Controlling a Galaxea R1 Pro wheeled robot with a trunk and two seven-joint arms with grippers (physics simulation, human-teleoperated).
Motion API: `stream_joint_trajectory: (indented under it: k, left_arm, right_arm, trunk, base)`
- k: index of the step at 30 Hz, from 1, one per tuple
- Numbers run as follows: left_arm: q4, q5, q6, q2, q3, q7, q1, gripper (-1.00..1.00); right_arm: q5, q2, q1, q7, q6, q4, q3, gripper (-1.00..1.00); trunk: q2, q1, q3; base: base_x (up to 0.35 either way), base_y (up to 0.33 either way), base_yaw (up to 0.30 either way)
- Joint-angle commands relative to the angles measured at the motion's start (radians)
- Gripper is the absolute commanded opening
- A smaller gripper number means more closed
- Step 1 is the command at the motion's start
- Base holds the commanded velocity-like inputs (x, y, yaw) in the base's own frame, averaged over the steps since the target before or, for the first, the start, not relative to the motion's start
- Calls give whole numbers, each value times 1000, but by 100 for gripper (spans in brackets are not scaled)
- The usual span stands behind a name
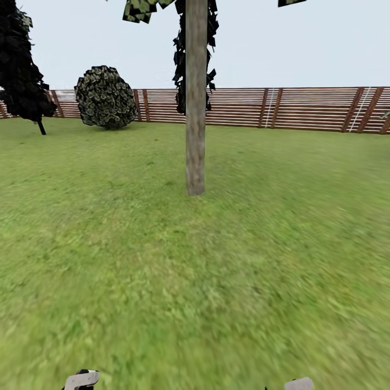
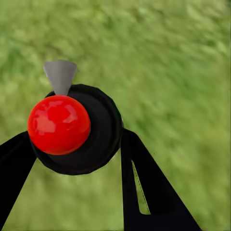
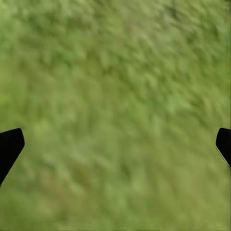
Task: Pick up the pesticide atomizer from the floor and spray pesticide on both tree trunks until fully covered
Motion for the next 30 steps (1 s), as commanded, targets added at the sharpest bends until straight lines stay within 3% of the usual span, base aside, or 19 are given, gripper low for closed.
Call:
stream_joint_trajectory:
  k: [1, 30]
  left_arm:
    - [1, 9, -1, 0, 5, -10, -1, -100]
    - [1, 9, -1, 0, 5, -10, -1, -100]
  right_arm:
    - [6, 0, -1, 0, -3, 1, 0, 100]
    - [6, 0, -1, 0, -3, 1, 0, 100]
  trunk:
    - [0, 0, -1]
    - [0, 0, -1]
  base:
    - [340, 0, 0]
    - [340, 0, 0]
